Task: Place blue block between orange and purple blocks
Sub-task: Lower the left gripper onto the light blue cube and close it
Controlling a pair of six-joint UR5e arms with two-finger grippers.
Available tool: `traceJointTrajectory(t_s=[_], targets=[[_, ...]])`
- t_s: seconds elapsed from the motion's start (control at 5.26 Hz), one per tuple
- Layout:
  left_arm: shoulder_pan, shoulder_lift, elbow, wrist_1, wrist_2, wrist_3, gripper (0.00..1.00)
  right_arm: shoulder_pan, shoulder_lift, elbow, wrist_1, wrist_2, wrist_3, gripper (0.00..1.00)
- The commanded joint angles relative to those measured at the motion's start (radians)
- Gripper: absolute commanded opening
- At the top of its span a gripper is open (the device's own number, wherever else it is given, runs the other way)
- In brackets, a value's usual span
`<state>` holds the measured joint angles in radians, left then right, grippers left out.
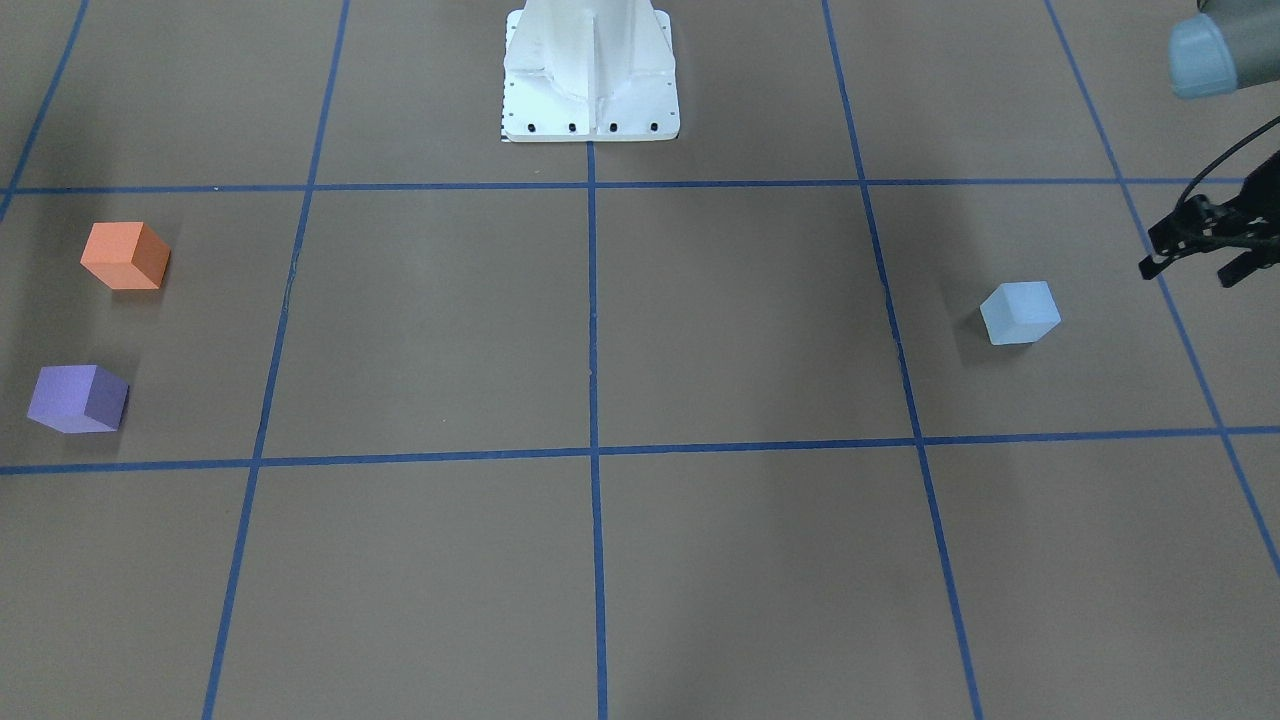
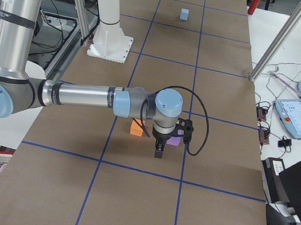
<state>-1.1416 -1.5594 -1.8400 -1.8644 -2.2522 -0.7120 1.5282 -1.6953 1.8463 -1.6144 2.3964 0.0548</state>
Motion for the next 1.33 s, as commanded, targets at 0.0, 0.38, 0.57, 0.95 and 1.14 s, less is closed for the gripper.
traceJointTrajectory(t_s=[0.0,0.38,0.57,0.95,1.14], targets=[[0.147,0.004,0.022,-0.08,0.139,-0.188,1.0,0.0,0.002,-0.001,0.001,0.007,0.0,1.0],[0.213,0.009,0.063,-0.117,0.193,-0.198,1.0,0.0,0.002,0.001,-0.001,0.012,0.0,1.0],[0.218,0.01,0.111,-0.183,0.194,-0.196,1.0,0.0,0.002,0.001,-0.001,0.026,0.0,1.0],[0.226,0.01,0.182,-0.277,0.192,-0.198,1.0,0.0,0.002,0.005,0.001,0.043,-0.001,1.0],[0.226,0.012,0.174,-0.277,0.183,-0.201,1.0,0.0,0.008,-0.001,-0.001,0.043,-0.001,1.0]])
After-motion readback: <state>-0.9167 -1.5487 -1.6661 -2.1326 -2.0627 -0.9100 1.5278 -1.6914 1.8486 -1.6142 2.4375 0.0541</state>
